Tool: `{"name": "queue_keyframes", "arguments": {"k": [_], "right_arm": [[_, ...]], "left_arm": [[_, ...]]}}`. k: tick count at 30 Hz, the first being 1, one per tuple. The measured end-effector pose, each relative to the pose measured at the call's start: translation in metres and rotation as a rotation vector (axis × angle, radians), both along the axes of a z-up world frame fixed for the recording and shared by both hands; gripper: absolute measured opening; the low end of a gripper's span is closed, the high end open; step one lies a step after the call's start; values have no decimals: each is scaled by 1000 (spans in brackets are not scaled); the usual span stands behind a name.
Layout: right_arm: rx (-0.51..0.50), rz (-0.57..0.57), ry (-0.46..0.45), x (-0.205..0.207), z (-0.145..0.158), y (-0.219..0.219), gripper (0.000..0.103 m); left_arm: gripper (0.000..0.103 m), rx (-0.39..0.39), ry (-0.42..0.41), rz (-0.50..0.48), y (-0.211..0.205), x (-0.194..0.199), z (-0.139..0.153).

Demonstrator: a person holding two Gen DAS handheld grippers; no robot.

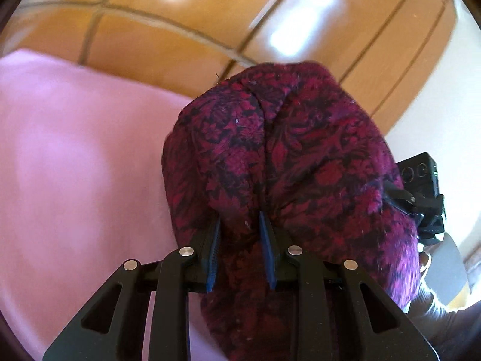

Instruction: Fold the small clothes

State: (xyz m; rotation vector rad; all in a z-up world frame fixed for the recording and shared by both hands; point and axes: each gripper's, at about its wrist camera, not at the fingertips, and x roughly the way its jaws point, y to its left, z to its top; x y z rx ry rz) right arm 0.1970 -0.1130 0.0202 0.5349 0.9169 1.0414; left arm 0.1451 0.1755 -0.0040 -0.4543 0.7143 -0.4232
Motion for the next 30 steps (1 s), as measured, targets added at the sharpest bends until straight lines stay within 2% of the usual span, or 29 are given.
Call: {"name": "queue_keyframes", "arguments": {"k": [2, 5, 9, 12, 15, 16, 18, 19, 21, 23, 25, 28, 30], "right_arm": [[17, -56, -32, 6, 18, -31, 72], [22, -164, -69, 11, 33, -86, 72], [4, -337, -94, 18, 38, -165, 72], [-25, -470, -45, 22, 18, -223, 72], [-101, -566, 40, 18, -20, -263, 73], [-124, -580, 76, 16, -34, -272, 78], [-156, -633, 114, 6, -58, -287, 86], [-162, -652, 123, 1, -61, -292, 92], [-190, -697, 125, -8, -59, -303, 93], [-281, -770, 54, -23, -36, -294, 86], [-355, -819, -15, -33, -12, -284, 74], [-489, -828, -155, -48, 15, -247, 66], [-621, -825, -234, -47, 19, -211, 61]], "left_arm": [[24, -10, -31, -59, -25, 27, 15], [24, 29, -74, -160, -83, 72, 36], [24, 56, -58, -306, -171, 135, 45], [24, 155, -29, -405, -244, 164, 36], [24, 300, 47, -469, -299, 173, 7], [24, 308, 51, -468, -307, 171, 0], [24, 262, 67, -457, -308, 166, -3], [24, 251, 62, -448, -309, 160, -1], [24, 289, 26, -424, -313, 149, 3], [24, 339, -2, -386, -314, 147, 6], [24, 356, -8, -344, -315, 142, 10], [24, 404, -23, -283, -308, 131, 6], [24, 420, -11, -244, -300, 125, 3]]}}
